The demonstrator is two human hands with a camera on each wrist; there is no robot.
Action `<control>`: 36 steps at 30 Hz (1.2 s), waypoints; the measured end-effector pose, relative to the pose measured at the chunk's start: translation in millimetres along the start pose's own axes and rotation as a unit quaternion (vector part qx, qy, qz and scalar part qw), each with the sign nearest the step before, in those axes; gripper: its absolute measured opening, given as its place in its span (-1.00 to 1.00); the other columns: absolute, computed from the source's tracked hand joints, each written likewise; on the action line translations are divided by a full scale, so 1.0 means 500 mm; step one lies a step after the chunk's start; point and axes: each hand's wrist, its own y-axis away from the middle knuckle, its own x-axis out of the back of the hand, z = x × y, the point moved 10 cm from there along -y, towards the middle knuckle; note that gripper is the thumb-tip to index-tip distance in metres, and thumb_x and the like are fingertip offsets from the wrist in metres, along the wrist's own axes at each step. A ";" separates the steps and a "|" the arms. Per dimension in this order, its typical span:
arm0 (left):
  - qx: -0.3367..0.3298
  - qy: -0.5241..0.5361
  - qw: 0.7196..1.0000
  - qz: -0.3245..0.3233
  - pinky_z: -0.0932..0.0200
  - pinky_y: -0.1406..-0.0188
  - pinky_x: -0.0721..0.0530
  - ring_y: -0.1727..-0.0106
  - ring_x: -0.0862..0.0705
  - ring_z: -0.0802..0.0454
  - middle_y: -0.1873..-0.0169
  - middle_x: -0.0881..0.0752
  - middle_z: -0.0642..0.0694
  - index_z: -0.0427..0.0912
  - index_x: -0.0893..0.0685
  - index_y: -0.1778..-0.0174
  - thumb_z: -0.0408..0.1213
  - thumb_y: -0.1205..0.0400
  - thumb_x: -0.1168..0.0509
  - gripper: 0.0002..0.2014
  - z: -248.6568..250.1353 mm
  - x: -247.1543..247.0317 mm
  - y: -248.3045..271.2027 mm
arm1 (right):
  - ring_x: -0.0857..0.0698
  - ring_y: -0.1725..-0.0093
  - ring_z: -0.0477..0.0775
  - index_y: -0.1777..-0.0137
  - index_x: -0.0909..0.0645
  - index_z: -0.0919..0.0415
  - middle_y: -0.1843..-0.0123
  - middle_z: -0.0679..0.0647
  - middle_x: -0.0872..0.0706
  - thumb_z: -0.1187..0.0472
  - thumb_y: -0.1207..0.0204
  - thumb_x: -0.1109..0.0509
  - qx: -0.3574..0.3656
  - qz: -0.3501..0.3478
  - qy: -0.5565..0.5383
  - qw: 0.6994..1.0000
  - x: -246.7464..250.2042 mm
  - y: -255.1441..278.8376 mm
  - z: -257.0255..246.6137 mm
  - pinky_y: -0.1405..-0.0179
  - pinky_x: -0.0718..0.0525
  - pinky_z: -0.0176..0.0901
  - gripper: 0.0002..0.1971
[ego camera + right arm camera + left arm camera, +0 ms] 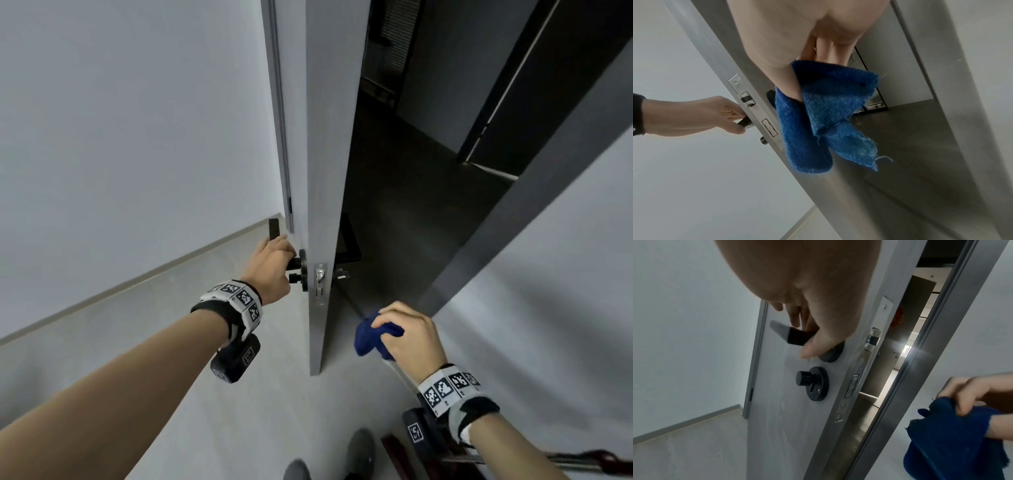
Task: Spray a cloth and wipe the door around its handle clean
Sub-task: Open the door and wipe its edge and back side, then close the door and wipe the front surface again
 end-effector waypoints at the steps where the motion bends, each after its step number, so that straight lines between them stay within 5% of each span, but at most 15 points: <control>1: -0.005 0.005 1.000 0.003 0.00 -0.75 0.07 -0.70 -0.22 -0.08 -0.37 -0.61 -0.08 -0.33 -0.73 -0.25 -0.58 -0.37 -0.28 -0.51 0.014 -0.002 -0.008 | -0.77 0.14 -0.09 0.26 -0.76 -0.01 0.08 -0.21 -0.72 0.51 -0.36 -0.46 -0.004 0.006 -0.007 1.000 0.013 0.003 0.009 0.32 -0.66 -0.43 -0.67; 6: -0.027 -0.022 0.999 -0.005 0.07 -0.65 -0.18 -0.44 -0.48 -0.11 -0.22 -0.67 -0.08 -0.29 -0.77 -0.15 -0.50 -0.46 -0.33 -0.66 0.084 -0.011 -0.049 | -0.73 0.07 -0.21 0.18 -0.80 0.07 0.06 -0.16 -0.74 0.54 -0.34 -0.47 0.007 0.061 -0.013 0.998 0.089 -0.006 0.030 0.21 -0.53 -0.64 -0.69; 10: -0.029 -0.033 0.999 -0.019 0.04 -0.66 -0.16 -0.37 -0.53 -0.09 -0.20 -0.68 -0.07 -0.25 -0.78 -0.11 -0.45 -0.54 -0.31 -0.74 0.126 -0.025 -0.084 | -0.71 0.02 -0.28 0.10 -0.79 0.05 0.01 -0.18 -0.73 0.51 -0.33 -0.50 0.015 0.089 -0.001 0.996 0.138 -0.026 0.045 0.04 -0.56 -0.55 -0.67; 16: -0.053 -0.030 0.998 -0.024 0.09 -0.56 -0.23 -0.34 -0.54 -0.11 -0.24 -0.66 -0.09 -0.28 -0.75 -0.11 -0.43 -0.60 -0.30 -0.79 0.187 -0.049 -0.134 | -0.73 0.00 -0.19 0.07 -0.79 0.05 0.01 -0.20 -0.74 0.53 -0.34 -0.48 0.015 0.118 -0.005 0.993 0.199 -0.050 0.060 0.04 -0.73 -0.24 -0.66; 30: -0.108 0.002 0.993 -0.037 0.06 -0.23 -0.46 -0.21 -0.58 -0.17 -0.04 -0.69 -0.14 -0.20 -0.73 -0.16 -0.11 -0.70 -0.28 -0.73 0.385 -0.104 -0.313 | -0.73 0.03 -0.16 0.05 -0.79 0.03 0.06 -0.25 -0.72 0.53 -0.40 -0.45 0.006 0.158 -0.011 0.987 0.333 -0.099 0.153 0.06 -0.69 -0.31 -0.65; 36: -0.182 -0.088 0.976 -0.079 -0.02 -0.67 -0.07 -0.72 -0.18 -0.11 -0.61 -0.40 -0.11 -0.02 -0.41 -0.62 0.19 -0.66 -0.22 -0.37 0.423 -0.135 -0.374 | -0.75 0.02 -0.04 0.05 -0.79 0.03 0.04 -0.24 -0.73 0.42 -0.36 -0.38 0.001 0.183 -0.028 0.983 0.374 -0.132 0.187 0.04 -0.74 0.03 -0.69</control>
